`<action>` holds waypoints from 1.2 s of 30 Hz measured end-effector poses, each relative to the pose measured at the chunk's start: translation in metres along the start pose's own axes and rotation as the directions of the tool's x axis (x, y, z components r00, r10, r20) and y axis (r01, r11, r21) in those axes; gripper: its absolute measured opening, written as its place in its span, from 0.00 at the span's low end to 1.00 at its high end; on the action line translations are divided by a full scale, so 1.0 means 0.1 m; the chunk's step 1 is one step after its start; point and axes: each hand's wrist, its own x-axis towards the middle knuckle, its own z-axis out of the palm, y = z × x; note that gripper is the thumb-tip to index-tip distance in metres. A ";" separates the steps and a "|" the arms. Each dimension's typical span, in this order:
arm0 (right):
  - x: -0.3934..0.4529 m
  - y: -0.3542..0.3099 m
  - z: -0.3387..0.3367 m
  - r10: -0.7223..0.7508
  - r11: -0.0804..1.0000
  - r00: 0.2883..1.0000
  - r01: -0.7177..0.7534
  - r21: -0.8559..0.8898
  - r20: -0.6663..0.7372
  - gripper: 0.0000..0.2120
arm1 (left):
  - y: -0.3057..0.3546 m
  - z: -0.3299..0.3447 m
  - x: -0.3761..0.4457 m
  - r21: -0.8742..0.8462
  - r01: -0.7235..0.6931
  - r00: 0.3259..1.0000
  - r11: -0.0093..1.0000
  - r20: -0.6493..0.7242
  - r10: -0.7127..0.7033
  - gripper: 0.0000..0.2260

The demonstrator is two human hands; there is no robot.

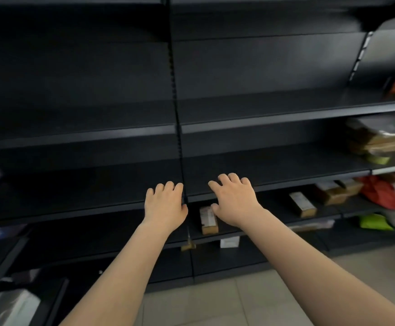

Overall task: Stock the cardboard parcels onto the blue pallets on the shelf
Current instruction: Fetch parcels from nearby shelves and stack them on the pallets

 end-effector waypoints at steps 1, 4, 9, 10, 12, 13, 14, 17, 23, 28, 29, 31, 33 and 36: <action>-0.05 0.12 0.06 0.023 1.000 1.000 -0.023 0.001 0.017 0.26 | 0.12 0.06 0.02 -0.005 -0.019 1.000 1.000 0.016 0.019 0.22; -0.18 0.45 0.24 0.079 0.997 0.995 -0.080 0.007 0.065 0.26 | 0.40 0.23 0.10 -0.018 -0.066 0.995 0.998 0.069 0.068 0.22; -0.19 0.87 0.56 0.135 0.989 0.977 -0.142 0.030 0.166 0.27 | 0.71 0.57 0.31 -0.039 -0.105 0.985 0.994 0.134 0.109 0.21; -0.17 0.94 0.63 0.139 0.988 0.973 -0.149 0.039 0.186 0.27 | 0.76 0.66 0.36 -0.047 -0.106 0.982 0.993 0.151 0.112 0.21; -0.11 1.07 0.80 0.146 0.985 0.963 -0.162 0.055 0.228 0.27 | 0.85 0.84 0.47 -0.057 -0.111 0.974 0.992 0.190 0.120 0.22; -0.07 1.14 0.89 0.146 0.984 0.957 -0.166 0.059 0.251 0.26 | 0.89 0.93 0.53 -0.063 -0.112 0.970 0.992 0.209 0.123 0.22; -0.02 1.20 0.97 0.145 0.984 0.952 -0.167 0.061 0.271 0.26 | 0.93 1.03 0.60 -0.070 -0.111 0.966 0.991 0.225 0.124 0.23; 0.19 1.39 1.19 0.146 0.983 0.937 -0.174 0.064 0.318 0.25 | 1.04 1.30 0.83 -0.091 -0.112 0.959 0.990 0.251 0.131 0.23; 0.63 1.72 1.60 0.156 0.978 0.895 -0.200 0.062 0.417 0.25 | 1.25 1.76 1.32 -0.105 -0.117 0.918 0.988 0.368 0.148 0.23; 0.88 1.94 1.98 0.150 0.975 0.853 -0.213 0.071 0.500 0.26 | 1.33 2.10 1.56 -0.112 -0.081 0.896 0.990 0.428 0.121 0.23; 0.92 1.98 2.07 0.151 0.974 0.846 -0.216 0.070 0.512 0.26 | 1.34 2.17 1.59 -0.110 -0.071 0.892 0.991 0.438 0.113 0.22; 1.00 2.08 2.23 0.156 0.969 0.833 -0.233 0.082 0.530 0.26 | 1.38 2.30 1.64 -0.107 -0.054 0.886 0.993 0.454 0.097 0.21; 1.07 2.18 2.39 0.154 0.959 0.821 -0.259 0.118 0.549 0.25 | 1.39 2.45 1.70 -0.101 -0.033 0.878 0.994 0.472 0.077 0.20; 1.19 2.37 2.65 0.144 0.935 0.811 -0.299 0.190 0.568 0.25 | 1.44 2.70 1.80 -0.124 0.049 0.858 0.991 0.513 0.022 0.20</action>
